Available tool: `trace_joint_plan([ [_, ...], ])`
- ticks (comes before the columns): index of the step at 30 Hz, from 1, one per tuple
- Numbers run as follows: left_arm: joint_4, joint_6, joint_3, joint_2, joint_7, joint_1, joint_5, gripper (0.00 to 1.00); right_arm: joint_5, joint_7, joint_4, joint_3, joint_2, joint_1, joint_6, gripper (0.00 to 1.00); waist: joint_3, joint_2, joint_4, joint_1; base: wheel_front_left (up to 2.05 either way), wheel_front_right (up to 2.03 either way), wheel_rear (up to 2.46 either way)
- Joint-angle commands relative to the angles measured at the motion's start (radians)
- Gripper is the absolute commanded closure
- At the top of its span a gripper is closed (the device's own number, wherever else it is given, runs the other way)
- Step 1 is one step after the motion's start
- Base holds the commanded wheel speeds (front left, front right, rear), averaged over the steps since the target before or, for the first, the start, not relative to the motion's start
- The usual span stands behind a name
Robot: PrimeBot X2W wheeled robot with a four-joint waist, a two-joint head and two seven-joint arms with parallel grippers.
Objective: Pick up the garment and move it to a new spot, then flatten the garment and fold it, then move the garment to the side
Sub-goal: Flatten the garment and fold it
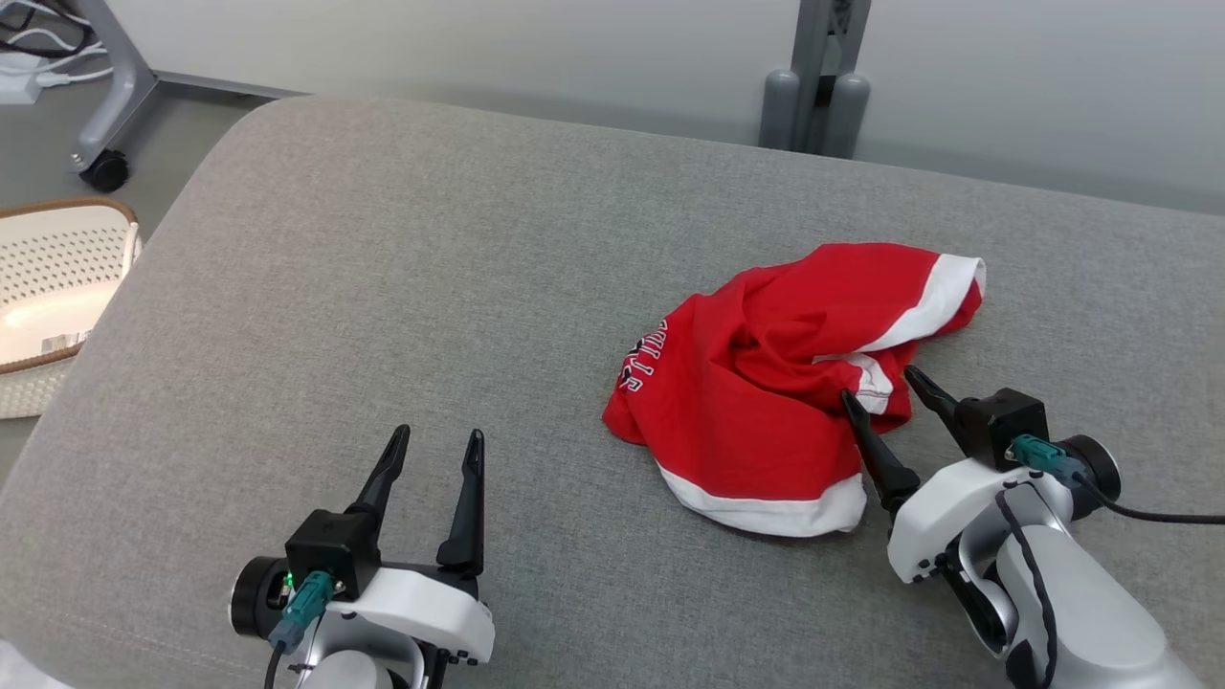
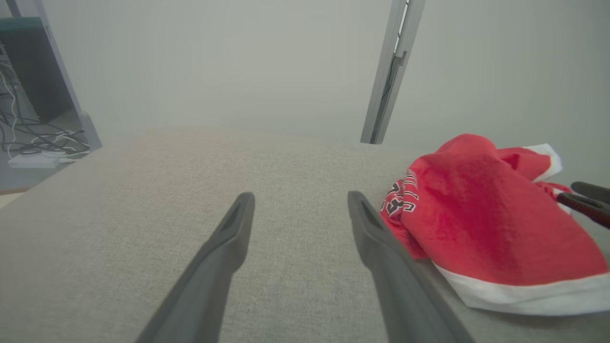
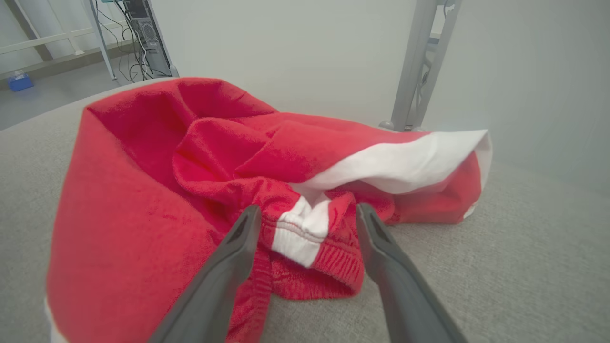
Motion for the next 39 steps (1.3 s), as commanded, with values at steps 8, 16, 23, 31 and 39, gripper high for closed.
trace_joint_plan([
  [8, 0.0, 0.011, -0.008, 0.003, -0.003, -0.014, -0.009, 0.0, 0.05, -0.005, 0.089, 0.02, -0.01, -0.059, 0.0, 1.0, 0.016, 0.0, 0.046, 0.0, 0.0, 0.0, 0.0],
  [16, 0.003, 0.019, 0.002, 0.004, -0.003, -0.014, -0.019, 0.0, 0.064, -0.006, 0.015, 0.032, -0.019, -0.077, 0.0, 1.0, 0.004, 0.0, 0.027, 0.0, 0.0, 0.0, 0.0],
  [23, 0.007, 0.016, 0.011, 0.004, -0.003, -0.01, -0.025, 0.0, 0.131, -0.004, -0.148, 0.08, -0.02, -0.109, 0.0, 1.0, -0.029, 0.0, -0.004, 0.0, 0.0, 0.0, 0.0],
  [31, 0.012, 0.013, 0.013, 0.004, -0.003, 0.008, -0.035, 0.0, 0.234, -0.004, -0.249, 0.126, -0.083, -0.209, 0.0, 1.0, -0.065, 0.0, -0.023, 0.0, 0.0, 0.0, 0.0],
  [39, 0.005, 0.015, 0.012, 0.004, -0.003, 0.011, -0.046, 0.0, 0.27, 0.015, -0.049, 0.026, -0.216, -0.228, 0.0, 1.0, -0.066, 0.0, -0.017, 0.0, 0.0, 0.0, 0.0],
])
